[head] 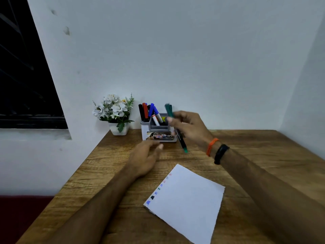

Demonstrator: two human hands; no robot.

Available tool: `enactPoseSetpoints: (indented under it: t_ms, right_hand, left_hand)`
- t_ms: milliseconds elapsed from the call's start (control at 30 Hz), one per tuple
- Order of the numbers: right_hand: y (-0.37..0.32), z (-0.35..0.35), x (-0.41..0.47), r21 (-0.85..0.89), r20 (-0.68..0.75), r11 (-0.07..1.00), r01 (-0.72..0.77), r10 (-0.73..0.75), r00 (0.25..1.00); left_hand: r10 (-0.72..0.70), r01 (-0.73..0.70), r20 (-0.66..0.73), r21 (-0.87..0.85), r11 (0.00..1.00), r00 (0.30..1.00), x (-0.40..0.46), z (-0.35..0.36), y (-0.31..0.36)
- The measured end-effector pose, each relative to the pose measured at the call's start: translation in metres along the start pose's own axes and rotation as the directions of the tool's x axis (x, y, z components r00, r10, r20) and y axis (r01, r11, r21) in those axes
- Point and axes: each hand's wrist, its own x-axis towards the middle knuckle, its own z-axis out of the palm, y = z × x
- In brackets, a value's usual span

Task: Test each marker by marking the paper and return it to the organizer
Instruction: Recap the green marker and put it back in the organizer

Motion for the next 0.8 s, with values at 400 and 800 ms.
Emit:
enactPoseSetpoints:
  t_ms: [400, 800]
  right_hand:
    - [0.023, -0.002, -0.056, -0.210, 0.107, 0.977, -0.049, 0.073, 0.992]
    - [0.027, -0.019, -0.045, 0.245, 0.067, 0.953, -0.181, 0.169, 0.983]
  left_hand:
    - [-0.029, -0.023, -0.069, -0.652, 0.758, 0.997, -0.007, -0.017, 0.034]
    - [0.036, 0.057, 0.133, -0.634, 0.771, 0.991, -0.010, -0.026, 0.029]
